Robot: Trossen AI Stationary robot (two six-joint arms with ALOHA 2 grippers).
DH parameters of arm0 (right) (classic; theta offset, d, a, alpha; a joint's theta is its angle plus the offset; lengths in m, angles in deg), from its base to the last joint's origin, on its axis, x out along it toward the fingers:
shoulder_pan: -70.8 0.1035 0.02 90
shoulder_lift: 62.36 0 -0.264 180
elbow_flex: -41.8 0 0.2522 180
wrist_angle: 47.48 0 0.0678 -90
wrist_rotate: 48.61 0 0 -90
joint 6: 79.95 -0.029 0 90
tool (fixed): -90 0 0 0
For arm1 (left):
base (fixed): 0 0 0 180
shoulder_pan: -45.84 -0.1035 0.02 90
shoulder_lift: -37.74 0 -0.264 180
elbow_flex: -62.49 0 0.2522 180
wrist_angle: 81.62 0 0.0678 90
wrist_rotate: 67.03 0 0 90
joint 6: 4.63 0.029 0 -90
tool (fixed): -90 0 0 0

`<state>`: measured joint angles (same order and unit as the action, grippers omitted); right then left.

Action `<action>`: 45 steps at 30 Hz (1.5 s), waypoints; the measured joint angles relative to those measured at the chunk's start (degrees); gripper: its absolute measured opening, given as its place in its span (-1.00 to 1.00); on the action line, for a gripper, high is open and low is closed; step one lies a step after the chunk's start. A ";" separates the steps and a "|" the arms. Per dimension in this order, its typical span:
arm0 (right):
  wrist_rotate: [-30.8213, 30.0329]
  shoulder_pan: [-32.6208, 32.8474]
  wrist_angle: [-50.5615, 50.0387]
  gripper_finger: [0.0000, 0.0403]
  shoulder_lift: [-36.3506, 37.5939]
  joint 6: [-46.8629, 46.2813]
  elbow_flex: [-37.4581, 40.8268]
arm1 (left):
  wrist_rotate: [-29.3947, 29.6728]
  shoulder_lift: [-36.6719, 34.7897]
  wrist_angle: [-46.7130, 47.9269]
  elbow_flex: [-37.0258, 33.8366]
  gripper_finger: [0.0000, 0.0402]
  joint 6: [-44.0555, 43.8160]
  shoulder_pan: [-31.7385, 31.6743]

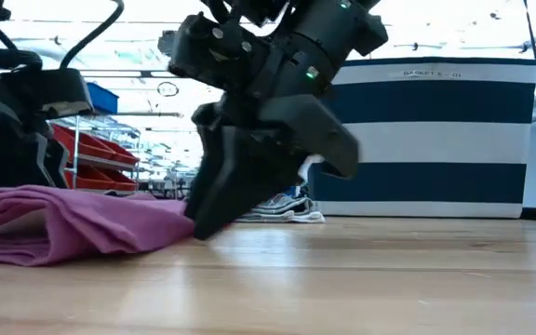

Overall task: Fold towel
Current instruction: Fold the pink towel

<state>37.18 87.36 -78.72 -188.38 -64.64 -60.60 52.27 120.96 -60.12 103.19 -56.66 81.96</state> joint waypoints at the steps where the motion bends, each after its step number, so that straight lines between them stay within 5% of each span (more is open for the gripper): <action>1: 0.02 0.20 -1.36 -0.12 0.10 -0.37 0.00 | -0.06 0.00 -0.51 0.00 0.01 0.95 -0.25; 15: -0.38 2.70 -11.83 -0.12 8.67 -5.32 0.04 | -1.92 0.19 -10.07 -0.02 0.01 10.45 -5.23; 21: -0.33 3.04 -15.67 -0.12 11.41 -7.64 0.04 | -5.16 6.43 -16.41 0.94 0.01 13.52 -7.82; 45: 0.09 6.97 -26.96 -0.12 11.89 -8.16 0.02 | -7.82 24.37 -19.53 23.07 0.01 28.49 -16.14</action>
<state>37.27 94.33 -105.68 -176.49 -72.81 -60.58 44.45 145.33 -79.65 126.26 -28.16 65.82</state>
